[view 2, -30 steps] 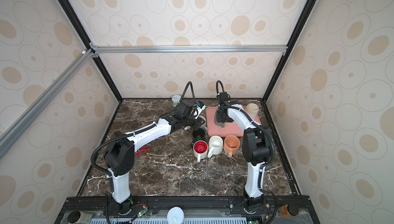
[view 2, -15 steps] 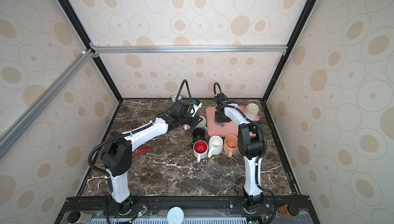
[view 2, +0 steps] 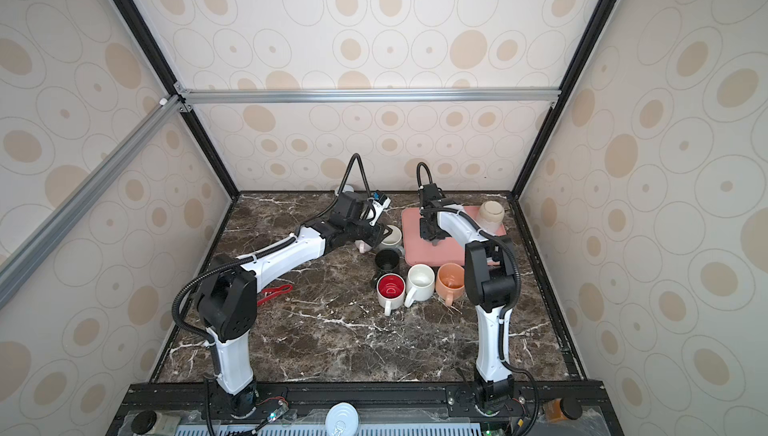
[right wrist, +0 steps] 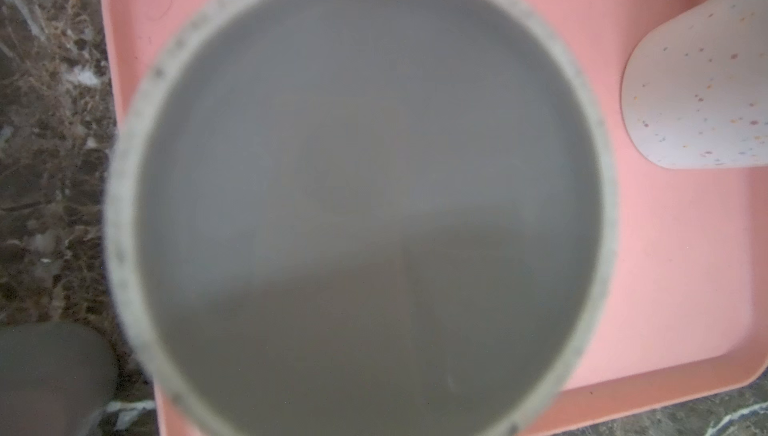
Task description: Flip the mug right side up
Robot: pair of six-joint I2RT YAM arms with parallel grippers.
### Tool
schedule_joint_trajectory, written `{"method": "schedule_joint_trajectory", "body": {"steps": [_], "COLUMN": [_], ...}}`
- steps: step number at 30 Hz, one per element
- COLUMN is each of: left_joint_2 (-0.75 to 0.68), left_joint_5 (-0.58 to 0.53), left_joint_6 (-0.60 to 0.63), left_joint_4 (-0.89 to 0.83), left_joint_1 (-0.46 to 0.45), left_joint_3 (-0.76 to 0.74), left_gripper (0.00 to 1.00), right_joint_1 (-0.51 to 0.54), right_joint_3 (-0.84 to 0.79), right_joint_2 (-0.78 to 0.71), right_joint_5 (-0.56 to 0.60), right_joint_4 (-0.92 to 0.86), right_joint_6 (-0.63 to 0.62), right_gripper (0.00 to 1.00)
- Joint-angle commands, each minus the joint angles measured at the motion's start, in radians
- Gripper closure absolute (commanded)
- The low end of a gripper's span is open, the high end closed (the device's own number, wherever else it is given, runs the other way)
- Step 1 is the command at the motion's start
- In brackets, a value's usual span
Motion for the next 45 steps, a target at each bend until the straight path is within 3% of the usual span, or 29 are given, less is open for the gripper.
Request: {"method": "schedule_joint_trajectory", "body": {"steps": [1, 7, 14, 19, 24, 33, 40, 45], "left_joint_2": [0.011, -0.007, -0.074, -0.168, -0.246, -0.369, -0.407, -0.403], "left_joint_5": [0.023, 0.019, 0.001, -0.003, 0.061, 0.143, 0.441, 0.554], "left_joint_6": [-0.011, -0.016, -0.016, -0.045, -0.103, -0.256, -0.533, -0.662], "left_joint_4": [-0.01, -0.004, 0.021, 0.088, 0.149, 0.326, 0.645, 0.836], "left_joint_1": [0.005, 0.006, 0.037, 0.096, 0.163, 0.315, 0.457, 0.482], "left_joint_3": [0.043, 0.035, -0.003, -0.086, -0.153, -0.323, -0.488, -0.561], "left_gripper": [0.63, 0.62, 0.51, 0.42, 0.35, 0.16, 0.15, 0.18], "right_joint_1": [0.007, 0.063, 0.135, 0.18, 0.213, 0.217, 0.217, 0.217], "right_joint_3": [-0.027, -0.038, -0.036, -0.044, -0.076, -0.196, -0.271, -0.272], "right_joint_2": [-0.085, -0.147, -0.242, -0.321, -0.409, -0.518, -0.537, -0.504], "right_joint_5": [0.04, 0.069, 0.166, 0.17, 0.128, -0.221, -0.531, -0.687], "right_joint_4": [0.042, 0.065, 0.095, 0.121, 0.177, 0.38, 0.609, 0.714], "right_joint_6": [-0.023, -0.052, -0.109, -0.12, -0.082, 0.06, 0.198, 0.291], "right_gripper": [1.0, 1.0, 1.0, 1.0, 1.0, 1.0, 1.0, 1.0]}}
